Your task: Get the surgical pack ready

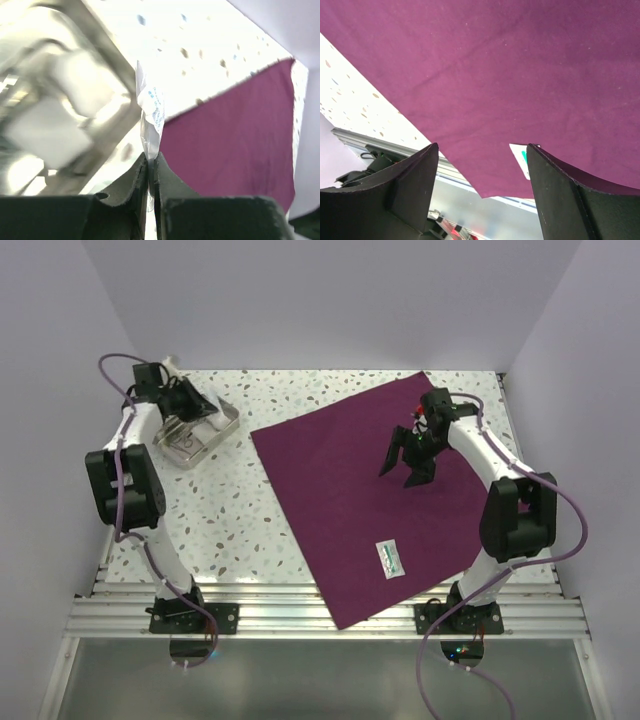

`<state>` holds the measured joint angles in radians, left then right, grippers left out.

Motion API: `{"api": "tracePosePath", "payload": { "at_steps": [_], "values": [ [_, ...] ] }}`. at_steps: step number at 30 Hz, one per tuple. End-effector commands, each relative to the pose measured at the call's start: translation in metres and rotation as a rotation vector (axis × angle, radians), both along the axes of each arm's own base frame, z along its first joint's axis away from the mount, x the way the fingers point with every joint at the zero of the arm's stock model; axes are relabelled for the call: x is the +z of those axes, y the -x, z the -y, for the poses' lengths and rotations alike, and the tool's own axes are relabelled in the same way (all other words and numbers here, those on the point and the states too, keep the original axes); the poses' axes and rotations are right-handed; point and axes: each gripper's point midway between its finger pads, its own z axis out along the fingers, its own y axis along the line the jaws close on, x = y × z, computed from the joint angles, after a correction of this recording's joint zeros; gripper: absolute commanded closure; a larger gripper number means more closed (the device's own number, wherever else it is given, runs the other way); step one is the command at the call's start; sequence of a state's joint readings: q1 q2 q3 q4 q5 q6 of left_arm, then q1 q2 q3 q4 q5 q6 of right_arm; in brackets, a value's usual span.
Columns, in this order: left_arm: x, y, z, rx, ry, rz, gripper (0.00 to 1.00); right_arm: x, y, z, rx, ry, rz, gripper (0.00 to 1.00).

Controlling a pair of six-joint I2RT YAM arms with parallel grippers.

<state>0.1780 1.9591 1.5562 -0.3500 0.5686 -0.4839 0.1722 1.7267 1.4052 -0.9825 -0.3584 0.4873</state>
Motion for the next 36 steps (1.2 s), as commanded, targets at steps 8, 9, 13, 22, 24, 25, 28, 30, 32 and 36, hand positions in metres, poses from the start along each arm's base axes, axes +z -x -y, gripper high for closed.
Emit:
{"api": "tracePosePath", "payload": {
  "at_steps": [8, 9, 13, 22, 24, 25, 28, 30, 32, 36],
  "values": [
    [-0.058, -0.011, -0.049, 0.074, 0.044, -0.107, 0.87, -0.005, 0.009, -0.012, 0.036, -0.032, 0.004, 0.25],
    [-0.061, -0.012, -0.055, 0.091, 0.032, -0.111, 0.87, -0.006, 0.009, -0.012, 0.035, -0.033, 0.004, 0.25],
    [-0.072, -0.013, -0.061, 0.098, 0.040, -0.133, 0.77, -0.012, 0.014, -0.012, 0.041, -0.025, -0.010, 0.25],
    [-0.041, 0.011, -0.063, 0.134, -0.023, -0.126, 0.42, -0.034, 0.040, -0.006, 0.135, 0.109, -0.058, 0.25],
    [-0.025, 0.019, -0.063, 0.159, -0.048, -0.102, 0.38, -0.043, 0.052, -0.001, 0.164, 0.166, -0.087, 0.24],
    [-0.027, 0.026, -0.063, 0.174, -0.047, -0.115, 0.38, -0.045, 0.056, 0.000, 0.179, 0.185, -0.089, 0.23],
    [-0.014, 0.042, -0.066, 0.217, -0.079, -0.107, 0.36, -0.048, 0.070, 0.004, 0.211, 0.249, -0.102, 0.22],
    [0.003, 0.050, -0.066, 0.243, -0.092, -0.080, 0.36, -0.051, 0.084, 0.005, 0.234, 0.280, -0.118, 0.21],
    [0.002, 0.063, -0.055, 0.245, -0.082, -0.094, 0.35, -0.054, 0.096, 0.005, 0.251, 0.303, -0.135, 0.18],
    [0.023, 0.085, -0.013, 0.173, -0.083, -0.052, 0.34, -0.060, 0.122, 0.009, 0.273, 0.338, -0.146, 0.14]
  ]
}}
